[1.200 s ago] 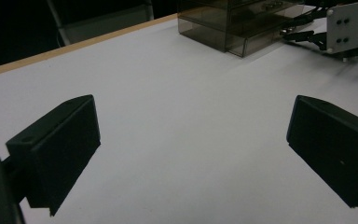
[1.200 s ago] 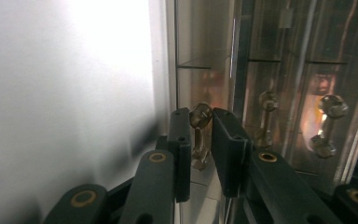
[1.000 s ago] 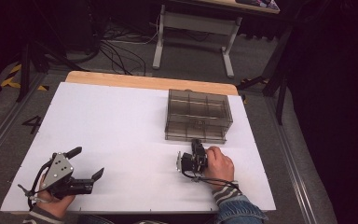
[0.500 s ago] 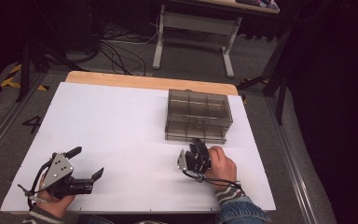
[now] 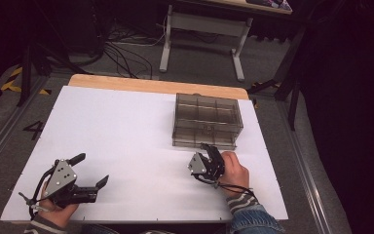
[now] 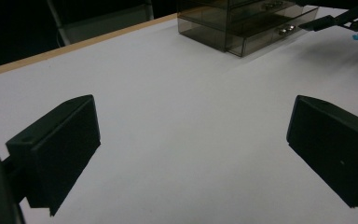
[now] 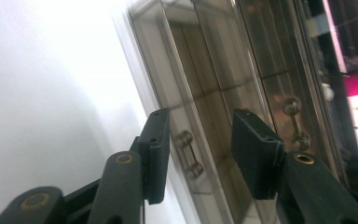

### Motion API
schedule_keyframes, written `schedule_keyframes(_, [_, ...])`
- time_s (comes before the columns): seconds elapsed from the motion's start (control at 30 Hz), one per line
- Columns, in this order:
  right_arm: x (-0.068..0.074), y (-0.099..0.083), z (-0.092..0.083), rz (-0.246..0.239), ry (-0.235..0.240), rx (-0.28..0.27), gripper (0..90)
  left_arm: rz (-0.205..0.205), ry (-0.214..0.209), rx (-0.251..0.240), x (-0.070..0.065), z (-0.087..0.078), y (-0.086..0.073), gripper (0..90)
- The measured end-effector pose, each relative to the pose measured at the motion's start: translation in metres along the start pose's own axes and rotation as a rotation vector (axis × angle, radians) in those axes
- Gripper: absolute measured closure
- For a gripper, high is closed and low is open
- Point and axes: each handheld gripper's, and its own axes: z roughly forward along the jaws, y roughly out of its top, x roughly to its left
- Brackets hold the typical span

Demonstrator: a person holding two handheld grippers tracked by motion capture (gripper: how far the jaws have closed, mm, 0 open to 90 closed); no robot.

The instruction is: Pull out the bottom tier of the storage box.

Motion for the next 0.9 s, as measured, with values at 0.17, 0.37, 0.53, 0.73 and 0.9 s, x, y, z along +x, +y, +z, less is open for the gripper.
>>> schedule_keyframes(0.17, [-0.012, -0.001, -0.005, 0.077, 0.107, -0.057, 58.7, -0.002, 0.000, 0.003, 0.000, 0.001, 0.000, 3.2])
schedule_keyframes(0.37, [-0.026, -0.004, -0.006, 0.164, 0.205, -0.094, 55.5, 0.000, 0.002, 0.006, 0.000, 0.001, 0.000, 3.2])
schedule_keyframes(0.53, [-0.037, -0.008, -0.004, 0.237, 0.269, -0.105, 54.7, -0.003, 0.002, 0.003, 0.000, 0.001, 0.000, 3.2])
schedule_keyframes(0.73, [-0.049, -0.012, 0.001, 0.294, 0.356, -0.111, 53.5, -0.003, 0.001, 0.006, 0.001, 0.001, -0.001, 3.0])
schedule_keyframes(0.9, [-0.062, -0.016, 0.008, 0.333, 0.445, -0.087, 50.8, -0.006, 0.002, 0.012, 0.000, 0.000, -0.001, 2.8])
